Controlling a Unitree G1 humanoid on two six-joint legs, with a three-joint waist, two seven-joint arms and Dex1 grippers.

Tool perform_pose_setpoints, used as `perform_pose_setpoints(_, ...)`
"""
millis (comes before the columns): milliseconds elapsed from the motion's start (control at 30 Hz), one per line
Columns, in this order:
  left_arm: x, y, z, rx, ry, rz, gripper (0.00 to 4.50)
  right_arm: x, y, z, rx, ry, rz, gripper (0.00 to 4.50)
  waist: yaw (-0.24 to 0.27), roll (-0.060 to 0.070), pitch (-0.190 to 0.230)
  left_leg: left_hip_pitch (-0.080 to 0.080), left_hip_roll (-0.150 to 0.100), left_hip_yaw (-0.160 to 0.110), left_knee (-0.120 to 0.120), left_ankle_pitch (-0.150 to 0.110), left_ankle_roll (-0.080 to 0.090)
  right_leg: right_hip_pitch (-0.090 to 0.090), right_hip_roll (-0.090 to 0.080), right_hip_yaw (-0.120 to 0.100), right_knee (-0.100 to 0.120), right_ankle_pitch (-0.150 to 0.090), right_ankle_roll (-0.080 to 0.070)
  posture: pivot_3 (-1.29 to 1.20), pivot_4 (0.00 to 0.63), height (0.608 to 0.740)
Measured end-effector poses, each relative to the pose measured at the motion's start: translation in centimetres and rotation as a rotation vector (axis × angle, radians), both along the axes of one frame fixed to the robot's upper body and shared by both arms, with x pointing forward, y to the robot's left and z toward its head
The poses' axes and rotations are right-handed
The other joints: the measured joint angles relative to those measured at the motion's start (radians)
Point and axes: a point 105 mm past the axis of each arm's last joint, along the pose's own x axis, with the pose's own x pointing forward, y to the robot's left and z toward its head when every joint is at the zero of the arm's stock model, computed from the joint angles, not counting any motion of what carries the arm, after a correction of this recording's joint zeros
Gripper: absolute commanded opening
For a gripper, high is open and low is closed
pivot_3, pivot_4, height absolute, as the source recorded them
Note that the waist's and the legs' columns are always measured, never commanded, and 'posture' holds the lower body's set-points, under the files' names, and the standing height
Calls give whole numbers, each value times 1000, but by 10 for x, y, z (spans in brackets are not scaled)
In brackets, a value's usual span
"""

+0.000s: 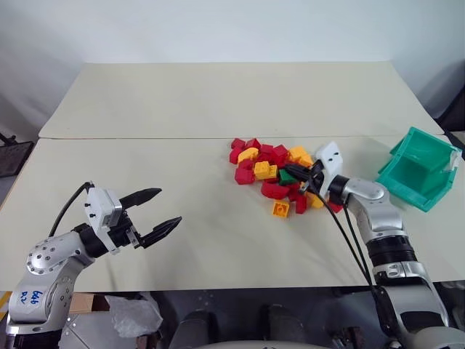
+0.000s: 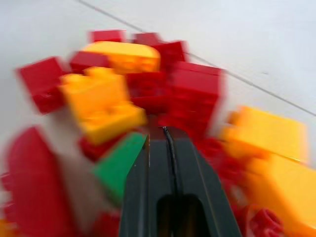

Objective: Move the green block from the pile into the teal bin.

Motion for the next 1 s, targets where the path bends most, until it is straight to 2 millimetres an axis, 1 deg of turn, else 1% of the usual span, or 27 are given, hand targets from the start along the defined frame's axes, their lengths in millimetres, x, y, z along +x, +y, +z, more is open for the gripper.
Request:
perform_pose_setpoints(200, 1, -1, 1, 0, -4, -4, 4500, 5, -34, 1, 13, -9, -107, 14, -1, 0, 0, 0, 0, 0, 0, 0, 0, 0, 0, 0, 0, 0, 0, 0, 150, 740)
perform_pose_setpoints(267, 1, -2, 1, -1, -5, -7, 4500, 3, -43, 0, 3, 0, -126, 14, -1, 0, 0, 0, 0, 0, 0, 0, 0, 0, 0, 0, 0, 0, 0, 0, 150, 740)
perform_pose_setpoints(367, 2, -3, 2, -1, -8, -11, 4500, -3, -51, -2, -17, -2, -115, 14, 0, 0, 0, 0, 0, 0, 0, 0, 0, 1, 0, 0, 0, 0, 0, 0, 150, 740)
perform_pose_setpoints(467, 2, -2, 2, -5, -2, -13, 4500, -13, -64, -3, -4, 8, -114, 14, 7, 0, 0, 0, 0, 0, 1, 0, 0, 2, 0, -1, -1, 0, 0, 0, 150, 740)
perform_pose_setpoints(533, 3, -1, 1, -8, 7, -13, 4500, -23, -66, 0, 36, 12, -80, 14, 10, 0, 0, 0, 0, 0, 1, 0, 0, 1, 0, -1, -1, 0, 0, 0, 150, 740)
perform_pose_setpoints(567, 4, 0, -1, -11, 13, -10, 4500, -28, -64, 5, 53, 2, -49, 14, 12, 1, 1, 0, 0, 0, 1, 0, 0, 1, 0, -1, -1, 0, 0, 0, 150, 740)
perform_pose_setpoints(633, 5, 1, -1, -13, 17, -12, 4500, -41, -60, 21, 73, -36, 26, 14, 14, 3, 2, 0, 0, 0, 1, 0, 0, 1, 0, -1, -1, 0, 0, 0, 150, 740)
perform_pose_setpoints(700, 5, 1, 0, -12, 15, -21, 4500, -55, -65, 34, 51, -53, 66, 376, 21, 3, 2, 0, 0, 0, 0, 0, 0, 1, 0, -1, -1, 0, 0, 0, 150, 740)
perform_pose_setpoints(733, 4, 1, 0, -10, 16, -26, 4500, -64, -71, 36, 25, -36, 75, 587, 23, 3, 2, 0, 0, 0, 0, 0, 0, 1, 0, -1, -2, 0, 0, 0, 150, 740)
perform_pose_setpoints(767, 3, 3, -1, -6, 21, -25, 4500, -70, -76, 36, 3, -19, 75, 927, 26, 3, 2, 0, 0, 0, 0, 0, 0, 1, 0, -1, -2, 0, 0, 0, 150, 740)
perform_pose_setpoints(800, 1, 5, -3, -1, 29, -24, 4500, -78, -80, 32, -30, 10, 81, 1204, 29, 3, 2, -1, 0, 0, 0, 0, 0, 1, 0, -1, -3, 0, 0, 0, 150, 740)
perform_pose_setpoints(833, 0, 6, -4, 2, 35, -23, 4500, -86, -85, 26, -58, 47, 91, 1621, 32, 3, 2, -1, 0, 0, 0, 0, 0, 2, 0, -2, -4, 0, 0, 0, 150, 740)
perform_pose_setpoints(900, -1, 8, -6, 3, 43, -26, 4500, -100, -95, 12, -96, 122, 108, 2263, 37, 3, 2, 0, 0, 1, 0, 0, 1, 2, 0, -2, -5, 0, 0, 0, 150, 740)
perform_pose_setpoints(933, -1, 10, -7, 2, 48, -22, 4500, -105, -99, 5, -108, 144, 114, 2677, 38, 3, 2, 0, 0, 2, 0, 0, 1, 2, 0, -1, -5, 0, 0, 0, 150, 740)
perform_pose_setpoints(1000, 0, 11, -7, 0, 51, -18, 4500, -109, -111, -2, -113, 146, 91, 3369, 38, 3, 2, 0, 0, 3, 0, 0, 1, 2, 0, -1, -5, 0, 0, 0, 150, 740)
